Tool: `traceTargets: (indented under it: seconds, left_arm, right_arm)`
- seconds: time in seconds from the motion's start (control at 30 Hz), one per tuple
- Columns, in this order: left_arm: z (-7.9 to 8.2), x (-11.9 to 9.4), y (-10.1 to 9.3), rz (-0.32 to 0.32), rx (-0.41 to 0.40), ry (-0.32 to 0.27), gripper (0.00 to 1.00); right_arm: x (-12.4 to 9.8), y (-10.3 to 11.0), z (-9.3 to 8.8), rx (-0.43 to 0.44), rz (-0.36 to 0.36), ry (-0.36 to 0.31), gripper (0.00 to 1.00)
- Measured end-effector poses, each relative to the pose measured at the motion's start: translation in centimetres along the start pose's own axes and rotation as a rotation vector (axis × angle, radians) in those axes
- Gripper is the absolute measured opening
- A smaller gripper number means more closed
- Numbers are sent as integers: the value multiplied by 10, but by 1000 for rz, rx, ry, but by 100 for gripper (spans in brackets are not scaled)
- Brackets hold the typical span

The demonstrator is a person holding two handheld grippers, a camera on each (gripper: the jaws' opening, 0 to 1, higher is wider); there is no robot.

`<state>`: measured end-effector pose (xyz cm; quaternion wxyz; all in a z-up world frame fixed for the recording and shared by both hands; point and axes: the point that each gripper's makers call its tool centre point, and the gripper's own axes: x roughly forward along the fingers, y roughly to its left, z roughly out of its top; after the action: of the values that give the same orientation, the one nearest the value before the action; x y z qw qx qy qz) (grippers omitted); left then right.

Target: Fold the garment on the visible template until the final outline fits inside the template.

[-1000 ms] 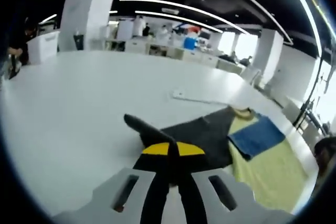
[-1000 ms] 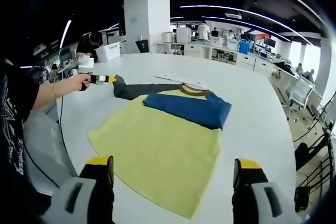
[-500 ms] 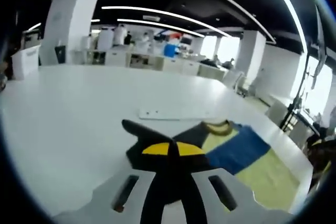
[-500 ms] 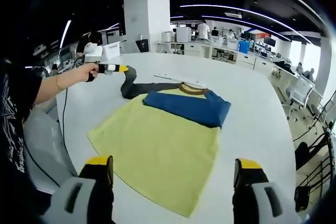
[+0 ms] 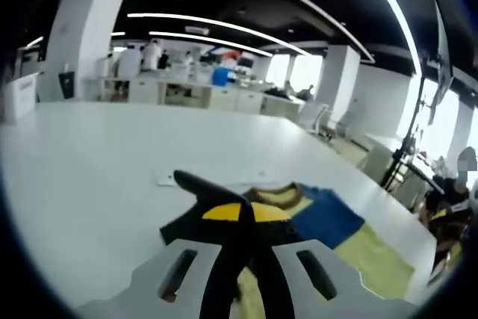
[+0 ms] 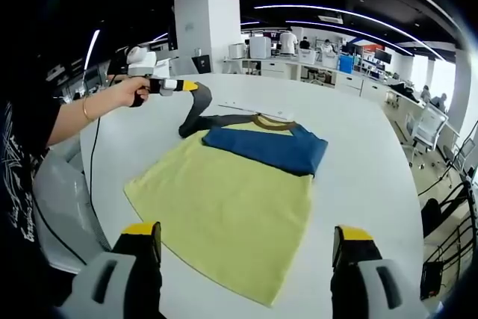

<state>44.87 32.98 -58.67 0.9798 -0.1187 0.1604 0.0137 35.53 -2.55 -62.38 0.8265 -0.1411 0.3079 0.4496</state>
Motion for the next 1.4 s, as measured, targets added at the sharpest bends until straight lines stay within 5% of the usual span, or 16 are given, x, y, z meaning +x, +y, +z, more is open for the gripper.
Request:
traceTargets:
  seconds: [0.77,1.4]
  left_arm:
    - [4,33,-87,-154,66,7,0]
    - [-25,59,-146,-253,114,63,0]
  right_arm:
    - [5,-1,-13,21,9,18,95]
    - [12,-2,-30,52,14,45,95]
